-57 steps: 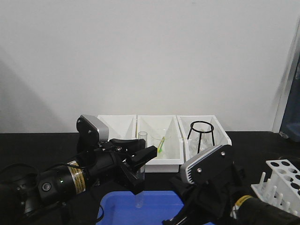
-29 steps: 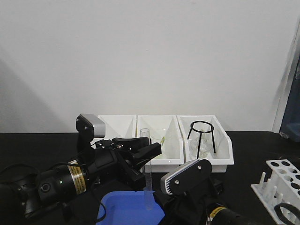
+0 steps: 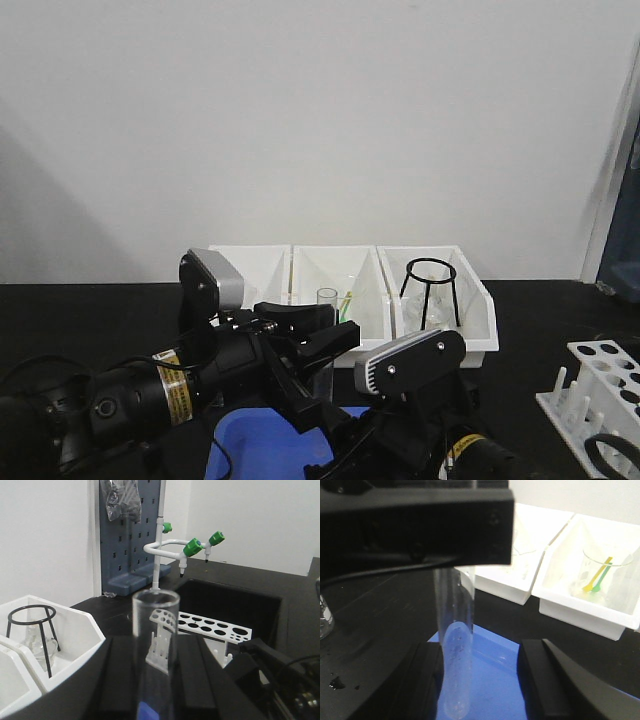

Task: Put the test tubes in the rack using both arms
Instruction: 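Close the right gripper on the tube below the left gripper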

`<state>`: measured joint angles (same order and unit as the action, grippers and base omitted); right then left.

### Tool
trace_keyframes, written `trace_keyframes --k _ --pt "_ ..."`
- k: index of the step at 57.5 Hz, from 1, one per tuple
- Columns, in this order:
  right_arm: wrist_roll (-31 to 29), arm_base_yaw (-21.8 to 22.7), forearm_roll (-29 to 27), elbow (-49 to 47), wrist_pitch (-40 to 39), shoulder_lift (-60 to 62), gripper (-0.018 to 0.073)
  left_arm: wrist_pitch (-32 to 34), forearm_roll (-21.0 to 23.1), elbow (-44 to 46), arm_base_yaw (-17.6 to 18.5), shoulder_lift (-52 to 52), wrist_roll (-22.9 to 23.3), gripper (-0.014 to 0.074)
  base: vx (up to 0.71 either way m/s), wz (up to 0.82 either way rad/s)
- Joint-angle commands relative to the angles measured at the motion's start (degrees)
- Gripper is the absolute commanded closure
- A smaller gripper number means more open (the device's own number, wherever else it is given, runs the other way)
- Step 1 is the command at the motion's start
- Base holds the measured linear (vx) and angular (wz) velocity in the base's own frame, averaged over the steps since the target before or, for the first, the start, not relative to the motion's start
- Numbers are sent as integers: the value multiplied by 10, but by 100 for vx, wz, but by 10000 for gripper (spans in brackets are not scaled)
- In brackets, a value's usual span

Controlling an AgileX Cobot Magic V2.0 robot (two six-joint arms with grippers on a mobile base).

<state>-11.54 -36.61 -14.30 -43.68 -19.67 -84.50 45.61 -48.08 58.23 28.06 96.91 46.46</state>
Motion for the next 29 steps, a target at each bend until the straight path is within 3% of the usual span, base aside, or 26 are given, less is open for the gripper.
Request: trace_keyframes --k 1,15,29 --pt "16 0 33 -19 -54 18 137 29 40 18 5 -25 -13 614 0 0" --pt "67 0 96 -19 -97 18 137 32 42 18 6 -25 12 614 0 0" --pt "76 0 99 -19 -135 18 137 42 41 18 14 -25 27 614 0 0"
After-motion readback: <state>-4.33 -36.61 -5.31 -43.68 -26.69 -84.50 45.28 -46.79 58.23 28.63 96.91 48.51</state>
